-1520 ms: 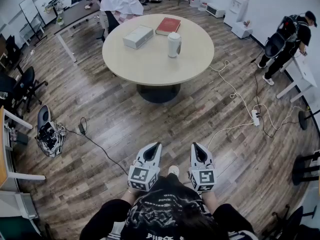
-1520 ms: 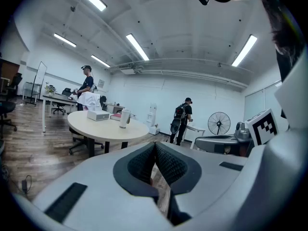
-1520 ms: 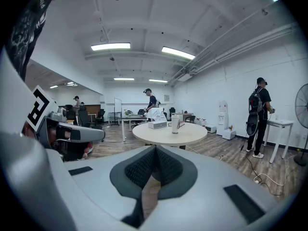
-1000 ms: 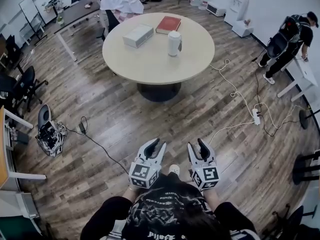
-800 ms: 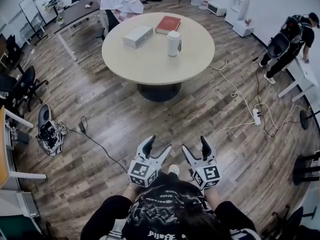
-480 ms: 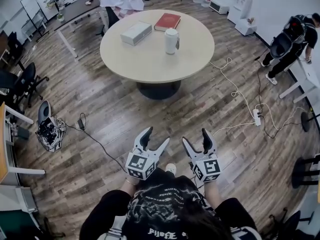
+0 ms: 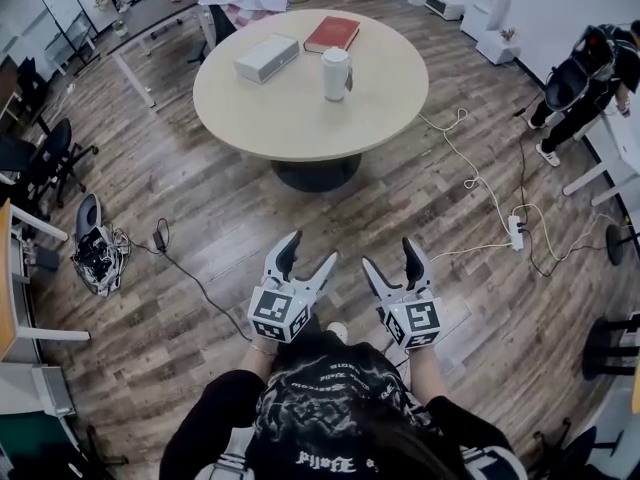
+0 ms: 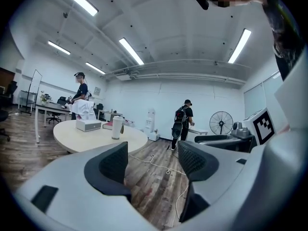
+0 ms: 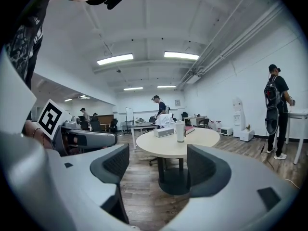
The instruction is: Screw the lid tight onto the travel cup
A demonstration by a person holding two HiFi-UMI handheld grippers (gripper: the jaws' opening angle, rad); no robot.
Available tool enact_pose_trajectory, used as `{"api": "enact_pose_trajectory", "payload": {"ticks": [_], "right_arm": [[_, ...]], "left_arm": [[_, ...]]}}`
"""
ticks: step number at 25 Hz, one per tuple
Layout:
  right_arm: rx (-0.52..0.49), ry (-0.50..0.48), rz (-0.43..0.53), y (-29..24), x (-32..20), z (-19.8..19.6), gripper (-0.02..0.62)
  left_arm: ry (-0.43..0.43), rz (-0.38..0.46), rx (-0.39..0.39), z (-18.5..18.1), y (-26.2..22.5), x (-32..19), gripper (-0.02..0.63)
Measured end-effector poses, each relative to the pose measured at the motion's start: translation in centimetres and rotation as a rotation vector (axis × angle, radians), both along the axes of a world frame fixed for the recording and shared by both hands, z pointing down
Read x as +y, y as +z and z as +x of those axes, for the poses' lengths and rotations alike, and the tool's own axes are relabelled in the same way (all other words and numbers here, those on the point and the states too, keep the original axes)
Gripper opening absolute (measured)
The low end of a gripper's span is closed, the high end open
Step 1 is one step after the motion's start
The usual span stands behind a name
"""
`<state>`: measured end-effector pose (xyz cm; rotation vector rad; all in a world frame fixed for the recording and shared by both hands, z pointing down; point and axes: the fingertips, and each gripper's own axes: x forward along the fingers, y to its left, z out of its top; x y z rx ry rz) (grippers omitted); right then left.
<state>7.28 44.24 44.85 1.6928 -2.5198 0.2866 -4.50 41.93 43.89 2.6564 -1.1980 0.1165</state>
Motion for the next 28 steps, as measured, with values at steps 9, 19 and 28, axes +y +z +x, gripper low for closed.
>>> {"api": "enact_pose_trajectory", "payload": {"ticks": [9, 19, 28], "right_arm": [[0.012, 0.022, -0.048, 1.8, -4.8, 0.5, 0.364], [0.008, 0.102, -0.084, 2.4, -14.6, -0.2, 0.360], [0.001, 0.165, -0.112, 3.7, -21.3, -2.5, 0.357]], "left_arm": [[0.066, -0.050, -0.020, 1.4, 2.3, -5.3, 0.333], [0.151, -0.073, -0.024, 1.0, 3.2, -17.4, 0.333], [0.253, -0.076, -0.058, 0.4, 3.8, -24.4, 0.333]]}}
